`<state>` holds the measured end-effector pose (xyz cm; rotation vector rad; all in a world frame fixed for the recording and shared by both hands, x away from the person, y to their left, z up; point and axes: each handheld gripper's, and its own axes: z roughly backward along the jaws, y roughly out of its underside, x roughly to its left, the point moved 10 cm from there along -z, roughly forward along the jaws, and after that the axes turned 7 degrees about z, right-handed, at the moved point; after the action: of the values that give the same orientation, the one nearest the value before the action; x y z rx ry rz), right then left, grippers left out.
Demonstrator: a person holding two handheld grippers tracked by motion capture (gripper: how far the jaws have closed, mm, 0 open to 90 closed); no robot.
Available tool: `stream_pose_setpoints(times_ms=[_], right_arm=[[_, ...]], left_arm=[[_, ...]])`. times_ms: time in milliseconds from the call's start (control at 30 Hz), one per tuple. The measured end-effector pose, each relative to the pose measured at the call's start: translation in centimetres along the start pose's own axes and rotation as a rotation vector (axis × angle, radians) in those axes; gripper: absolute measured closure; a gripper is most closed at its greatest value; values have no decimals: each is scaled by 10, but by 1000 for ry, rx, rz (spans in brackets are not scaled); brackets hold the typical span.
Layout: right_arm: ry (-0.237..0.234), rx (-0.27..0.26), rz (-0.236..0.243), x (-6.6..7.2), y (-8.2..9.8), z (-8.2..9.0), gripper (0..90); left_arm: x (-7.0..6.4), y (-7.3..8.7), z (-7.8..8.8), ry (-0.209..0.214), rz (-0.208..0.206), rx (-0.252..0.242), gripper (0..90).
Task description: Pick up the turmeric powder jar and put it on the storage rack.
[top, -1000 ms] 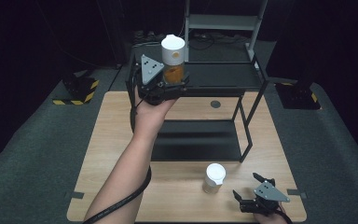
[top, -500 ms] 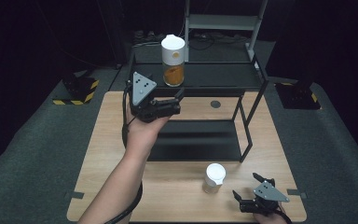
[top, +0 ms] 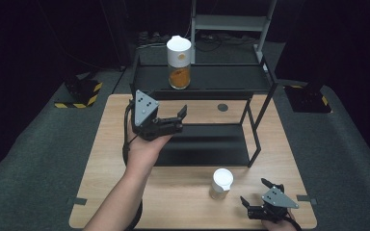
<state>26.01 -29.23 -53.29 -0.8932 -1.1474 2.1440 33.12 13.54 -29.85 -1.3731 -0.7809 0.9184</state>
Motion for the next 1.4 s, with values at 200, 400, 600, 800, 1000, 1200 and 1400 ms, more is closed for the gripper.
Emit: stream_pose_setpoints(times_ms=[200,400,600,800,1000,1200,1400], right_arm=[[2,1,5,0,0,0,0],[3,2,7,1,0,0,0],[4,2,9,1,0,0,0],[4,1,9,1,0,0,0],[5,1,9,1,0,0,0],[6,2,9,1,0,0,0],[6,2,9,1,0,0,0]], left_arm=[[-2,11,6,5,2,15,3],[-4,28,10,9,-6,43,3],[-4,54,12,9,0,73,3],[-3,83,15,14,12,98,3],[-2,105,18,16,18,129,3],[1,128,20,8,25,171,3],[1,164,23,16,41,237,3]])
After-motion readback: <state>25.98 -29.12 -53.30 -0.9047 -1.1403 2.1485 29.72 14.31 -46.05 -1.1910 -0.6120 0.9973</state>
